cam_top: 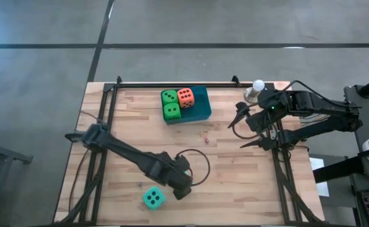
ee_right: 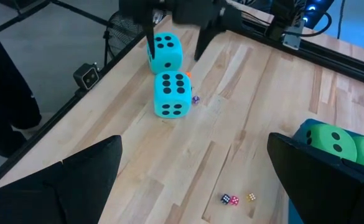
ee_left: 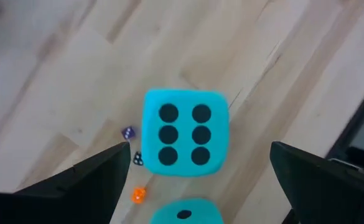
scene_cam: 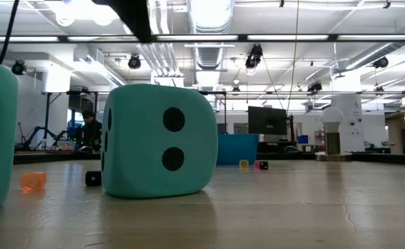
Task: Pick & Place Dice
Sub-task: Put the top blue dice into the blue bin
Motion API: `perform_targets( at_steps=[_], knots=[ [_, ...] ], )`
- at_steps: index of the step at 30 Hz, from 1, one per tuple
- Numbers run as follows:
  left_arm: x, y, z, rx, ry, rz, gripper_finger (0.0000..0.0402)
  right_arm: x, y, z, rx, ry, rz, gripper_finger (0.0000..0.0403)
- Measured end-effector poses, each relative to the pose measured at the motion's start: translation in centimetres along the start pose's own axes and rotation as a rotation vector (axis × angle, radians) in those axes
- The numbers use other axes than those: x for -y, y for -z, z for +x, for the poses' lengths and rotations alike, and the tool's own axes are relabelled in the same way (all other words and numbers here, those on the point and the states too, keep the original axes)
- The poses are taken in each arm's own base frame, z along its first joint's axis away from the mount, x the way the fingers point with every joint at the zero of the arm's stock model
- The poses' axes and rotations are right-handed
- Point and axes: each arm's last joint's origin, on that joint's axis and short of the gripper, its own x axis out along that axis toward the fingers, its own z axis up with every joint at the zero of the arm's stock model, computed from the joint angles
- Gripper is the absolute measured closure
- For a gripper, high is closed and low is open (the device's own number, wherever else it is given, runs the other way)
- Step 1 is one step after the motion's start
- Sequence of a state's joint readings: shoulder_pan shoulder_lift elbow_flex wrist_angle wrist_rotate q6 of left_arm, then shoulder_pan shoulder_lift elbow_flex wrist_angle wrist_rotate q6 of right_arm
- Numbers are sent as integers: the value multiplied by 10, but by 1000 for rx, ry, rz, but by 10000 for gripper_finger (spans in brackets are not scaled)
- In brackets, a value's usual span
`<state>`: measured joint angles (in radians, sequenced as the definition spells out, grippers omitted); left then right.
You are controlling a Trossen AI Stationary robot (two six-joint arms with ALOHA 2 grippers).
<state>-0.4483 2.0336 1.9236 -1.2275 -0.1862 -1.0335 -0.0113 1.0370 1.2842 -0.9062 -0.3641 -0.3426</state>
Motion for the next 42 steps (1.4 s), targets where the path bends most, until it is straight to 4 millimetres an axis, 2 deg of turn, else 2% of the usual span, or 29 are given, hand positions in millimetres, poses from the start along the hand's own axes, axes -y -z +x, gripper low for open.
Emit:
perform_targets(
  at_steps=[6, 9, 15, 24, 30, 42],
  knots=[
    [0, -7, 31, -88, -32, -34, 14, 0, 0, 0, 0, 0, 1, 3],
    [0, -10, 38, -110, -38, -28, 12, 0, 0, 0, 1, 0, -1, 3],
    [-2, -12, 40, -112, -41, -23, 3, 0, 0, 0, 4, 2, -1, 3],
    [-4, -5, 67, -118, -12, -29, 2, 0, 0, 0, 5, 2, 0, 3],
    [-6, -5, 70, -121, -19, -32, 3, 0, -1, 0, 5, 2, -1, 3],
    [-8, -5, 61, -165, -41, -55, 3, 0, -1, 0, 5, 2, -1, 3]
  ],
)
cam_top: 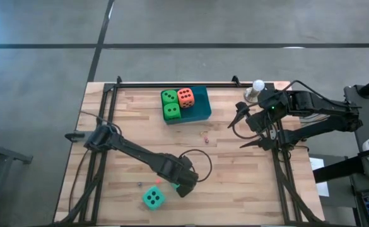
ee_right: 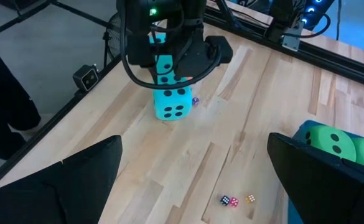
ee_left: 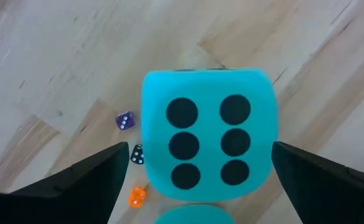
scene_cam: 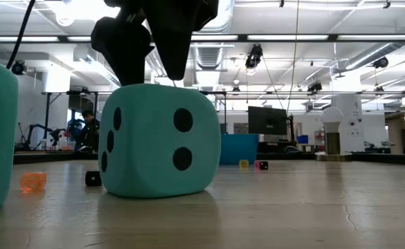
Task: Pick & Place Dice
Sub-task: Put the top blue dice into the blue bin
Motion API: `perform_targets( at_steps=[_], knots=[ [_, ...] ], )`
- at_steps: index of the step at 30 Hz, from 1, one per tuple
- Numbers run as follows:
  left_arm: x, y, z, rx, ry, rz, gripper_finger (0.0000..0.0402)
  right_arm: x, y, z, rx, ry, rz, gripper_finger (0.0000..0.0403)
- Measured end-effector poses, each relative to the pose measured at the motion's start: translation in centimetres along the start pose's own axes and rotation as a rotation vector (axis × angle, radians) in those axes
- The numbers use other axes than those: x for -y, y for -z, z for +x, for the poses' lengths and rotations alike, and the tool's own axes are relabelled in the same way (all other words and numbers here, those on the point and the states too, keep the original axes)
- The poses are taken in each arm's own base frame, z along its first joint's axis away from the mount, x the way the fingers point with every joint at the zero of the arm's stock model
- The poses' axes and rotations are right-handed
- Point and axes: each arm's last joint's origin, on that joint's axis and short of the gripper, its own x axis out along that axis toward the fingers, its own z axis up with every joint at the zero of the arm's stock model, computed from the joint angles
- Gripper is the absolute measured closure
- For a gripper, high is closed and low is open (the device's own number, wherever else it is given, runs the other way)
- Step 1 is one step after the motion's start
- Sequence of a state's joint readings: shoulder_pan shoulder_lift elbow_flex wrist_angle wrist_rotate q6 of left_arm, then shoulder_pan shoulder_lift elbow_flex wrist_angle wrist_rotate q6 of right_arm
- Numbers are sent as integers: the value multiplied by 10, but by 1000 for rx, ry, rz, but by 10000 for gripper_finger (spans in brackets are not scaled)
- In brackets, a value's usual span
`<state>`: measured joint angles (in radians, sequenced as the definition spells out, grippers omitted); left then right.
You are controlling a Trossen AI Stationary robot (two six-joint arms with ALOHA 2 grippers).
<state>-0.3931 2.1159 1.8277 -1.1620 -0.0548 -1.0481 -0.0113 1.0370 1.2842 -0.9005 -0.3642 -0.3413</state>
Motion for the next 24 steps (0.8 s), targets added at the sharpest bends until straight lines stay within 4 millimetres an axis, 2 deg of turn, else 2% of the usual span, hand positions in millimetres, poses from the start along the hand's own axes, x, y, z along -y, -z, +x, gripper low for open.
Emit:
perform_targets(
  at_steps=[24],
  knots=[
    [4, -2, 7, 3, 21, -27, 2, 0, 0, 0, 0, 0, -1, 3]
  ],
)
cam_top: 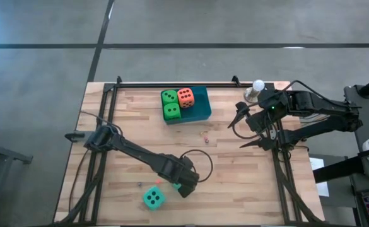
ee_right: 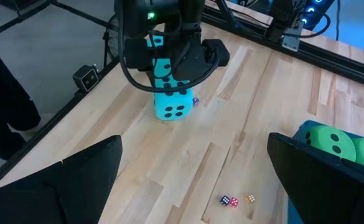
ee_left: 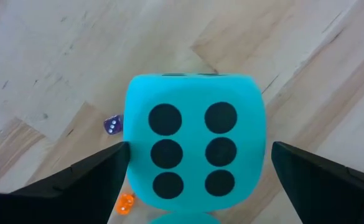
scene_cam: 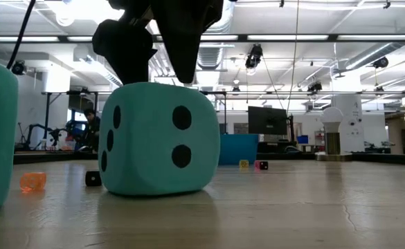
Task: Pick & Place Dice
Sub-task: Put the top blue dice into the blue bin
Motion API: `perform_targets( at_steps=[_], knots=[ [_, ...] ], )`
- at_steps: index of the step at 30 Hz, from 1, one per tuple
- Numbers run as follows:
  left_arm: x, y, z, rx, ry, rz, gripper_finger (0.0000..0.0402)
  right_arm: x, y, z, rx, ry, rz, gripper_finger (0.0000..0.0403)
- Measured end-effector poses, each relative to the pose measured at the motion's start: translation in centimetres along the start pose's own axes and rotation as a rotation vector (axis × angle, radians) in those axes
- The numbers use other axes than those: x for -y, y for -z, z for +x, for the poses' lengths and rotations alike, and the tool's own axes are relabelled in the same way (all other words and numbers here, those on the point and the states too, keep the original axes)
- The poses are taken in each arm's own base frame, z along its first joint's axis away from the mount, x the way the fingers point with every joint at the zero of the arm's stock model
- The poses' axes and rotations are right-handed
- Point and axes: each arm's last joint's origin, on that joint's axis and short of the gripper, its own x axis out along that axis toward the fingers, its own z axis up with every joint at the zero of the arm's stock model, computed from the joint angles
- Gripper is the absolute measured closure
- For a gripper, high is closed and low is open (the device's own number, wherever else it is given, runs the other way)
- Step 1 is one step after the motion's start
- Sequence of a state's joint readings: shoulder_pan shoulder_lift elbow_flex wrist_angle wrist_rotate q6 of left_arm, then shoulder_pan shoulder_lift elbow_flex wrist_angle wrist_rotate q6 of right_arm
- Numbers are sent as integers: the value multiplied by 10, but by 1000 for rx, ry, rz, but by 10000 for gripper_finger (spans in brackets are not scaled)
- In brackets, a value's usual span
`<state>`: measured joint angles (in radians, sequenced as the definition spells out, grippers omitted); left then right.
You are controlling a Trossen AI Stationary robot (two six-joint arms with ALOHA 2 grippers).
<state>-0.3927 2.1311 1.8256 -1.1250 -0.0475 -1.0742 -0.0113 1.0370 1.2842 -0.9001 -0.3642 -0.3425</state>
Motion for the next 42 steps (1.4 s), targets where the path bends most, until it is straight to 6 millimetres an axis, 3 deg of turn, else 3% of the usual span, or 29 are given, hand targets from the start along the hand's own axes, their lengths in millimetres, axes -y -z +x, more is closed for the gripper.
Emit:
perform_targets(
  at_steps=[16, 32, 42],
  knots=[
    [-2, 1, -2, -22, -9, -9, 3, 0, 0, 0, 0, 0, 1, 3],
    [-4, 0, -4, -37, -18, -194, 3, 0, 0, 0, 0, 0, 0, 3],
    [-2, -4, -1, -6, 7, -193, 2, 0, 0, 0, 0, 0, -1, 3]
  ],
)
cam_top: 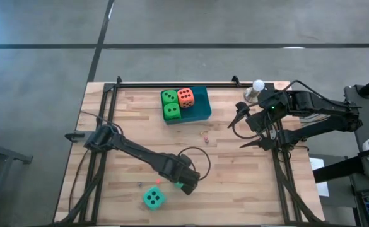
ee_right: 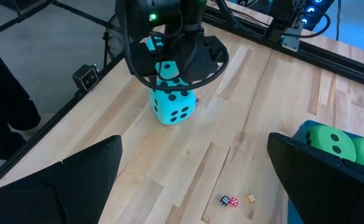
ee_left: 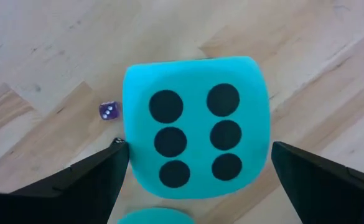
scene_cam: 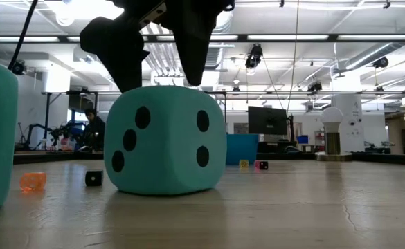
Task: Pick & Place Dice
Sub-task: Put the top blue dice into the blue bin
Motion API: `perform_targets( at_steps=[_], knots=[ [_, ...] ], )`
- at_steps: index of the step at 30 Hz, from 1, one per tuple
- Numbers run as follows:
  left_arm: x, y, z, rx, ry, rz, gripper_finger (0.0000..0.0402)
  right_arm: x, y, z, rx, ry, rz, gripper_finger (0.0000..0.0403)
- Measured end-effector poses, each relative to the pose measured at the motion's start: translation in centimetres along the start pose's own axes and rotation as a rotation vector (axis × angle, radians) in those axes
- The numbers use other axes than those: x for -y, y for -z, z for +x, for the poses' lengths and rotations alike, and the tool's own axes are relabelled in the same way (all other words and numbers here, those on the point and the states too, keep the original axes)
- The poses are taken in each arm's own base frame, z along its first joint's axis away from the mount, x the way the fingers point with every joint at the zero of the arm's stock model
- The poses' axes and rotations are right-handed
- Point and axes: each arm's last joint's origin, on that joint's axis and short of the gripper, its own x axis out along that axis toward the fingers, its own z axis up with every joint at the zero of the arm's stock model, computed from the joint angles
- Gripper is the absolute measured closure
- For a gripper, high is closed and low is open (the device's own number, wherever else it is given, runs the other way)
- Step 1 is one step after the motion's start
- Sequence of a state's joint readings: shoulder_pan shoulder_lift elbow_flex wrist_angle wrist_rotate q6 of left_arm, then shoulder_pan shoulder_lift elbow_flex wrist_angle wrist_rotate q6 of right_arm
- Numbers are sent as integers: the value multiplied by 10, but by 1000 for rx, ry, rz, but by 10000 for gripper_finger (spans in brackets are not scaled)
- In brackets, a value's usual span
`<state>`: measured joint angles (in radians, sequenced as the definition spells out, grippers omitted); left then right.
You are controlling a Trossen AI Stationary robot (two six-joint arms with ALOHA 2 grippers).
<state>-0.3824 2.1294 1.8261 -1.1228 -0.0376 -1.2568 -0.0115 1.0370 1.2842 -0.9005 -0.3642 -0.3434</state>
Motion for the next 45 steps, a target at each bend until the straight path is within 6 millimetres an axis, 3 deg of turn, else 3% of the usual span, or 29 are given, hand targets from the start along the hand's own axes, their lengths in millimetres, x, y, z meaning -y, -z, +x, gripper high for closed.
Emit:
perform_targets(
  at_steps=[17, 24, 33, 45],
  knots=[
    [4, -2, 11, 14, 6, 3, 2, 0, 0, 0, 0, 0, 0, 3],
    [2, -2, 10, 6, -19, 5, 3, 0, 0, 0, 1, 0, 2, 3],
    [0, -3, -5, -4, -45, 27, 2, 0, 0, 0, 1, 0, 2, 3],
    [1, -2, -1, 0, -30, 106, 3, 0, 0, 0, 1, 0, 0, 3]
  ],
)
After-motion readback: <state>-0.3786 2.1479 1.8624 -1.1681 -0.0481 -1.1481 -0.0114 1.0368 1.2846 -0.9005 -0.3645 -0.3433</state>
